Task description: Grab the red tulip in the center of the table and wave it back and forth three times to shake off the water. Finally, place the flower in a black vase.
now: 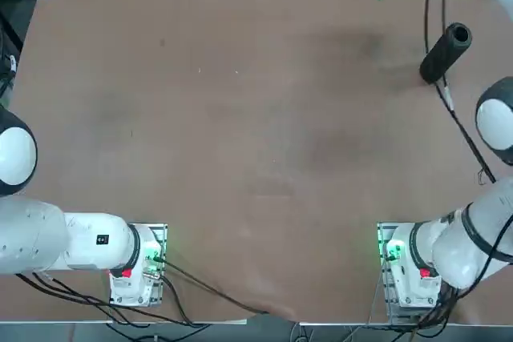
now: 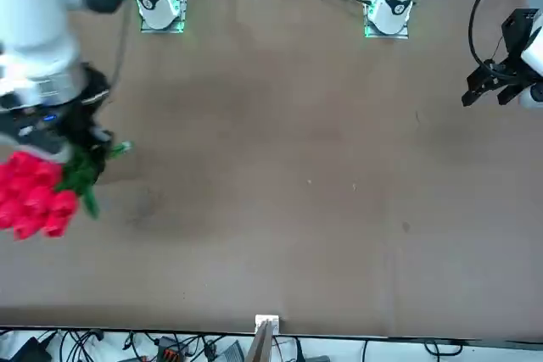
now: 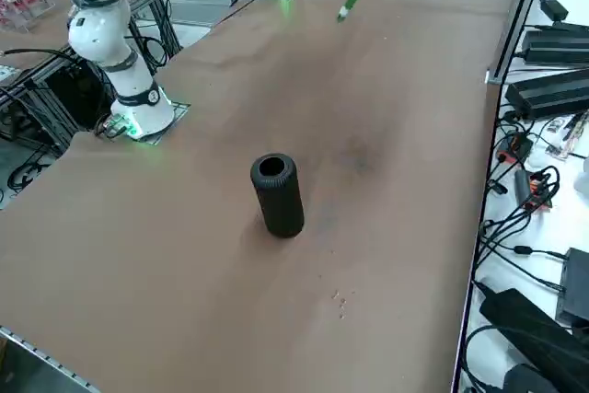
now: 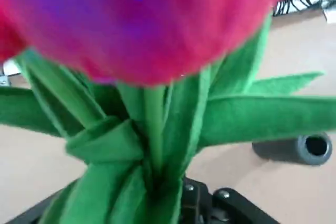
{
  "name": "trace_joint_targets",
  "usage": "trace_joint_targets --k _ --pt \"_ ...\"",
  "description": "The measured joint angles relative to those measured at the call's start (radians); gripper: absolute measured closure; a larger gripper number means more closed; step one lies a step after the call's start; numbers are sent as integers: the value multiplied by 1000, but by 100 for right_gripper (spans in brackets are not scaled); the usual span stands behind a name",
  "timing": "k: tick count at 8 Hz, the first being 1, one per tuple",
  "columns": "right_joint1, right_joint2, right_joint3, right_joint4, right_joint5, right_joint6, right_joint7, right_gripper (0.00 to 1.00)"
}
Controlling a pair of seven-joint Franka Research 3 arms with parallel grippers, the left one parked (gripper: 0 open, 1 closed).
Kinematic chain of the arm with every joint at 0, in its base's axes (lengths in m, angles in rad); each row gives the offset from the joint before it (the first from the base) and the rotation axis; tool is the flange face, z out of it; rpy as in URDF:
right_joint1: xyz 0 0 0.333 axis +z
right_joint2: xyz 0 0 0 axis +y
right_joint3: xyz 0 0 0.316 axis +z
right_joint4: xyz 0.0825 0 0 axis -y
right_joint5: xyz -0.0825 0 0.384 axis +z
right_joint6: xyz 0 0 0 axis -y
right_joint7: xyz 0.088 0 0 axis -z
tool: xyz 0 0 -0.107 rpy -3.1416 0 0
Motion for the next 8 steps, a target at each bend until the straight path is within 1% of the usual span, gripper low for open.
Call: trace_joint_targets --k 1,2,3,4,5,6,7,8 --pt "6 -6 -3 1 -9 -10 23 85" --pt "-2 -19 -24 1 -16 -14 17 85" --pt "-22 -37 -61 2 -20 -19 -38 85" --pt "-59 -55 -109 2 -19 -21 -147 85" --pt "-119 -67 -156 2 2 -19 -274 85" --pt "-205 -73 -184 1 54 -2 -409 85" --pt "-304 -73 -194 0 130 30 -541 85" --pt "-393 -71 -195 -2 202 56 -656 85"
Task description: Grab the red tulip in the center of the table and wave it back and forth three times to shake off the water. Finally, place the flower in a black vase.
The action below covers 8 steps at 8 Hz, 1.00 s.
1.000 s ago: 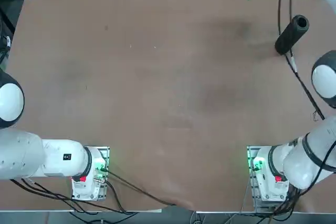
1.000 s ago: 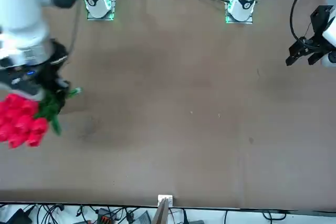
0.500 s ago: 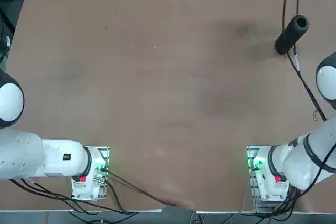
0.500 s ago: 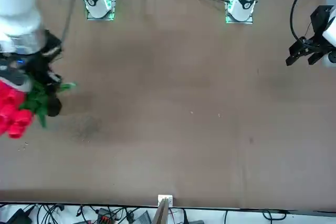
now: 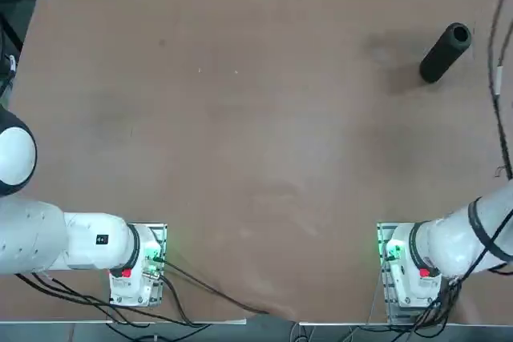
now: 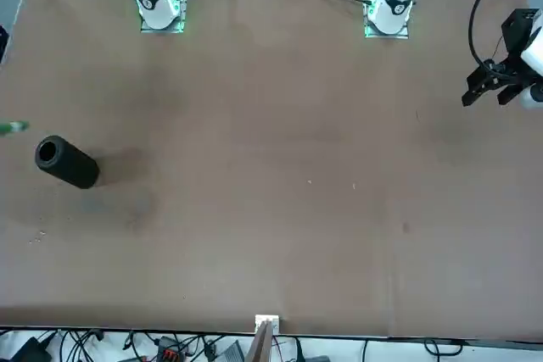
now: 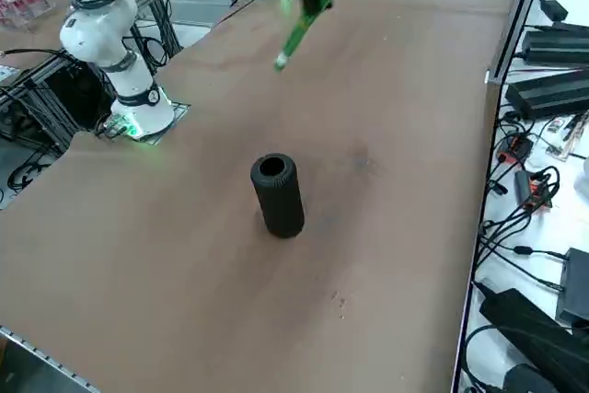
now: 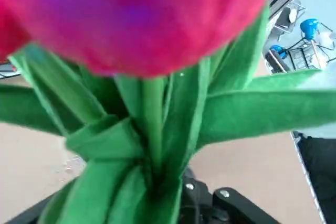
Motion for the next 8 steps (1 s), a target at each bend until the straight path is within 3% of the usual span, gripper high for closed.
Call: trace_joint_targets --k 2,5,6,8 --pt "-90 6 0 -5 68 14 -125 85" --pt "-66 6 30 -4 81 13 -126 85" --pt "-14 2 36 -3 82 12 -76 85" --pt "179 -1 43 -1 18 -17 194 85"
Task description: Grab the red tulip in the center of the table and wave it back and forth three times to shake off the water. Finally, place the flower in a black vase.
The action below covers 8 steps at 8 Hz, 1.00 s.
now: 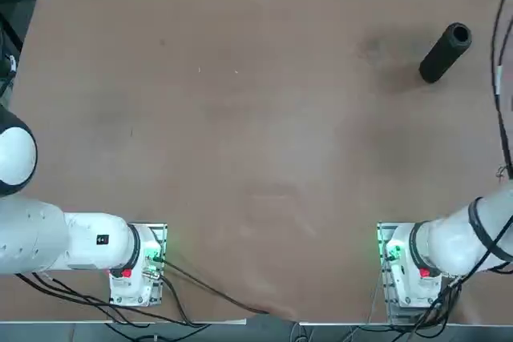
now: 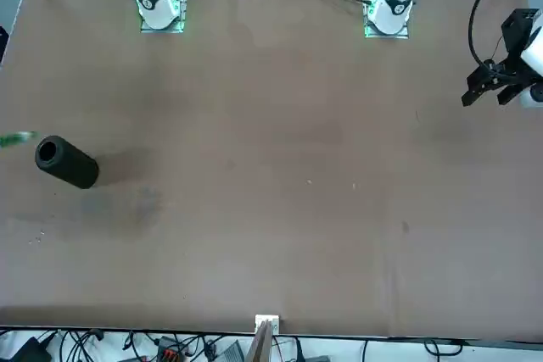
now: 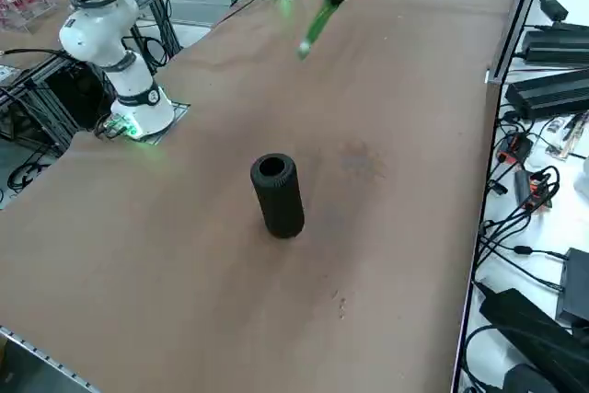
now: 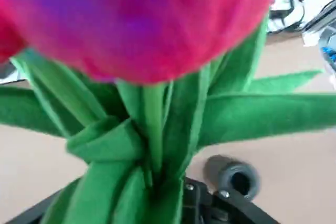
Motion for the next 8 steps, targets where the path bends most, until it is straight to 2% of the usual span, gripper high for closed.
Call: trace_joint_targets --k 2,4,6,7,8 --pt "226 2 7 0 -117 -56 328 85" --pt "370 2 8 0 -159 -110 533 85" --pt "409 2 5 -1 -184 -149 603 85" --pt "405 1 -16 -1 -201 -161 592 85" --pt "394 -2 -59 -1 -216 -167 543 85"
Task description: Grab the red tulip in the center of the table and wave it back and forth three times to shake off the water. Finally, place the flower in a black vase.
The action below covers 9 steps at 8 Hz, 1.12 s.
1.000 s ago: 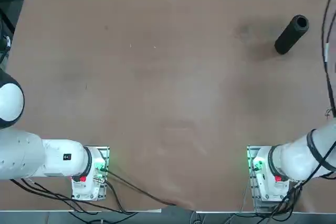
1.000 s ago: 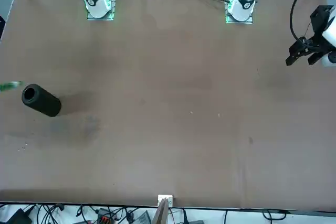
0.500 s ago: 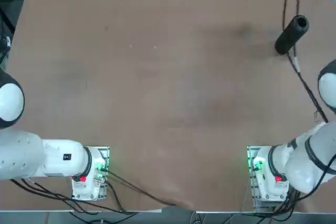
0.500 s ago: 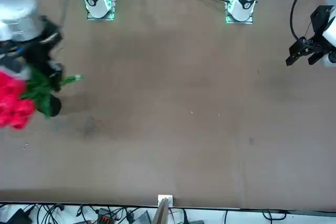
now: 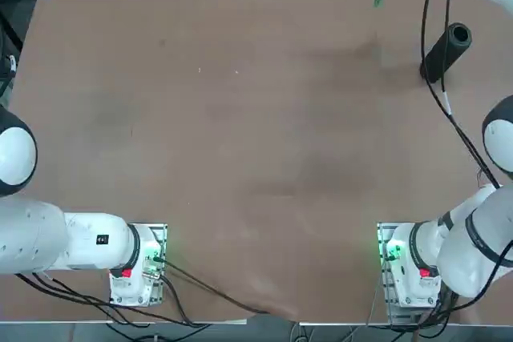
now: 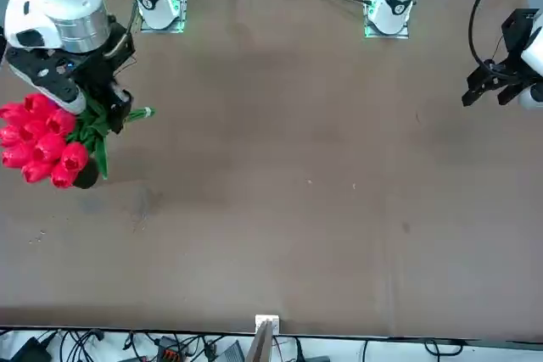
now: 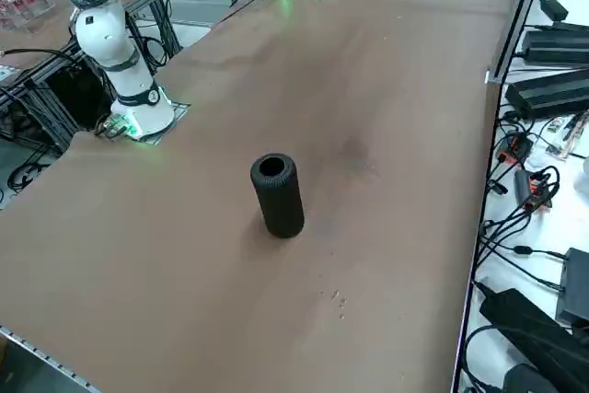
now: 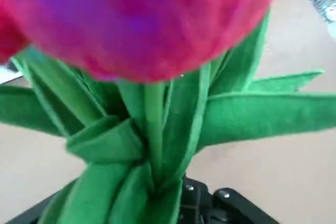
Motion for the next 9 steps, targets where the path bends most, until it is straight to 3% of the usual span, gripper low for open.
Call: trace_joint_targets --k 2,3,4,6,9 --pt "-66 -10 -132 0 1 13 -243 85" --pt "-137 -15 -182 -2 29 52 -386 85" --pt "-234 -16 -204 -4 83 106 -508 85" --pt "-390 -14 -207 -16 168 170 -669 85" --pt "-405 -25 -201 -97 181 266 -686 85"
